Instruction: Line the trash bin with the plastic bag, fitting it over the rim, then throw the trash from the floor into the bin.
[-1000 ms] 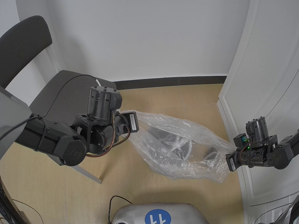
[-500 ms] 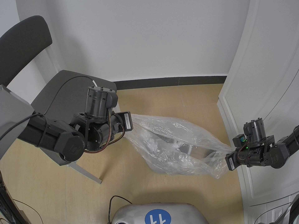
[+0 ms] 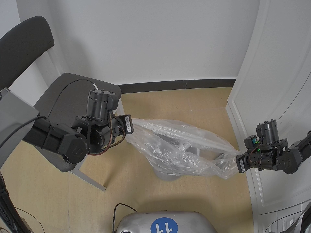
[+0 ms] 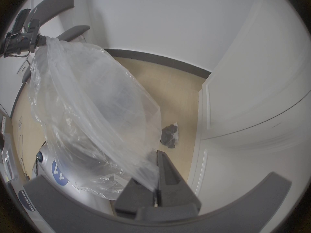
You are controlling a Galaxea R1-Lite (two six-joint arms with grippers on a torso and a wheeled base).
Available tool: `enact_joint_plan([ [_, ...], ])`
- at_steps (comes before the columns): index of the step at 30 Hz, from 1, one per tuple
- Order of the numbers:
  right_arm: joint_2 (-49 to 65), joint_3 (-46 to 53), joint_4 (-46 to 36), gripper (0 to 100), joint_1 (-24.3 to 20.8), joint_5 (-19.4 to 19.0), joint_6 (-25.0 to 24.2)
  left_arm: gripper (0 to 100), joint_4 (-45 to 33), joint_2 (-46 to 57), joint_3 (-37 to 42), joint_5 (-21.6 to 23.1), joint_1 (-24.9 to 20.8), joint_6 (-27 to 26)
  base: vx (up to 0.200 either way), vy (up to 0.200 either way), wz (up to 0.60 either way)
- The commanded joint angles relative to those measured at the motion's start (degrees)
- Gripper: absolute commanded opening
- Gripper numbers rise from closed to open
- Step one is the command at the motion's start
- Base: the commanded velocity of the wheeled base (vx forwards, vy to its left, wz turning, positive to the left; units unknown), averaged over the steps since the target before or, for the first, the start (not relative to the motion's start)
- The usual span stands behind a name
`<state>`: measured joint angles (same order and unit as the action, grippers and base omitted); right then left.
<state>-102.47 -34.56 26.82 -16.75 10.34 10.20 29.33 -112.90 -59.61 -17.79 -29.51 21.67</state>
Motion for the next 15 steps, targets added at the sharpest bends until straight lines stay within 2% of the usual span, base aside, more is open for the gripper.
enact_joint_plan([
  [1, 0.35, 0.37, 1.22, 0, 0.14, 0.03, -0.01, 0, 0.46, -0.39, -0.07, -0.14, 0.25, 0.03, 0.000, 0.000, 0.00],
  [4, -0.01, 0.90, 4.12, 0, 0.14, -0.49, -0.01, 0, 0.82, -0.48, -0.07, -0.14, 0.25, -0.14, 0.000, 0.000, 0.00],
  [7, -0.97, 3.36, 13.00, 0, 0.14, -1.90, -0.01, 0, 4.16, -1.45, 0.11, 0.03, -0.19, -0.23, 0.000, 0.000, 0.00],
  [9, -1.06, 3.53, 13.52, 0, 0.14, -2.08, 0.08, 0, 4.51, -1.54, 0.11, 0.03, -0.19, -0.23, 0.000, 0.000, 0.00],
  [10, -2.99, 6.52, 24.51, 0, -0.04, -6.38, 0.43, 0, 10.04, -2.50, 0.73, 0.56, -1.34, -1.20, 0.000, 0.000, 0.00],
  [11, -3.08, 6.70, 24.95, 0, -0.13, -6.56, 0.43, 0, 10.22, -2.59, 0.81, 0.65, -1.42, -1.28, 0.000, 0.000, 0.00],
  [13, -5.10, 8.90, 32.86, 0, -0.21, -9.20, 2.63, 0, 13.56, -2.59, 2.04, 2.14, -2.74, -2.60, 0.000, 0.000, 0.00],
  [14, -5.10, 8.90, 32.86, 0, -0.21, -9.20, 2.63, 0, 13.56, -2.59, 2.04, 2.14, -2.74, -2.60, 0.000, 0.000, 0.00],
  [15, -6.86, 10.21, 38.13, 0, -0.21, -10.07, 4.65, 0, 15.41, -2.15, 3.71, 3.28, -3.89, -2.95, 0.000, 0.000, 0.00],
])
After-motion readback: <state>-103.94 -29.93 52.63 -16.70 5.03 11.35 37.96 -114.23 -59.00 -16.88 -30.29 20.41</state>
